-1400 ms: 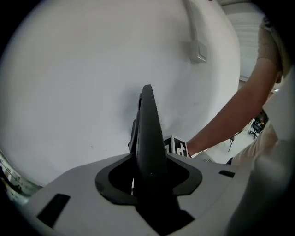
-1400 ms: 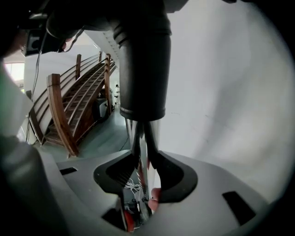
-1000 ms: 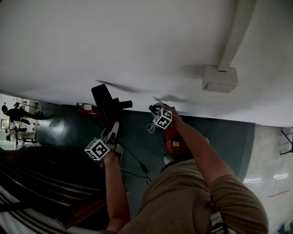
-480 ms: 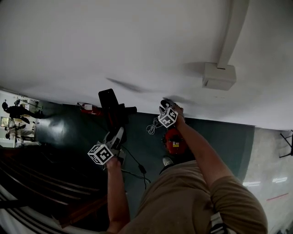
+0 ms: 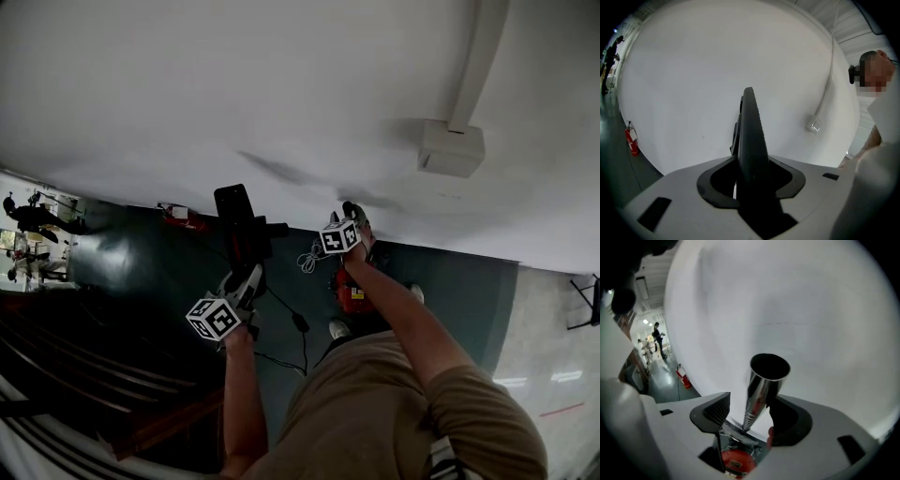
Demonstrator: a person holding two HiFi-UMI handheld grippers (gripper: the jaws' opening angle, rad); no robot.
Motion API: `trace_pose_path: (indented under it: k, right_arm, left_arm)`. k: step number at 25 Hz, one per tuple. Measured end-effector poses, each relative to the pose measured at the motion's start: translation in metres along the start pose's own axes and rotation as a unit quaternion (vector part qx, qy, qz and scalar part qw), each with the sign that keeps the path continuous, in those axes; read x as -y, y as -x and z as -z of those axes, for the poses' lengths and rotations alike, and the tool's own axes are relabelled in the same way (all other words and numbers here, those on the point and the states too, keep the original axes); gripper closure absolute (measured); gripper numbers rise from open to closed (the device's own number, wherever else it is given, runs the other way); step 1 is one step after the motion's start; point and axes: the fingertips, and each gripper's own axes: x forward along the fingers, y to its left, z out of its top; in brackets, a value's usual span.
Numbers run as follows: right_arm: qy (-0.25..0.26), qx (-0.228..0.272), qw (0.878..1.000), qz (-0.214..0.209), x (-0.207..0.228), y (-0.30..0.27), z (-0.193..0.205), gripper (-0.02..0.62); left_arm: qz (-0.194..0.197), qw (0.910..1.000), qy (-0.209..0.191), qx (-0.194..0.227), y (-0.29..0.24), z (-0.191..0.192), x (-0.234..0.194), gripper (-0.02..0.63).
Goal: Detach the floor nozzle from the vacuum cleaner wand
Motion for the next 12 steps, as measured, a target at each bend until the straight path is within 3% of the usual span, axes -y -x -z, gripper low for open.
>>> trace_pose_path:
  k: [4, 6, 12]
  right_arm:
    - [-0.119, 0.062, 0.990, -0.033, 0.003, 0.011, -0.016, 0.344]
    - [-0.154, 0.092, 0.982, -0.052, 0.003, 0.014, -0.021, 0.340]
    - [-0.119, 0.091, 0.986, -0.076, -0.011, 0.018, -0.019, 0.328]
  left_arm:
    - [0.000, 1.0000, 0.008, 0.002, 0.009, 0.006, -0.003, 0.434]
    - [0.004, 0.9999, 0.012, 0.004, 0.012, 0.008, -0.004, 0.434]
    - [0.009, 0.9999, 0.012, 0.000, 0.017, 0.012, -0.006, 0.434]
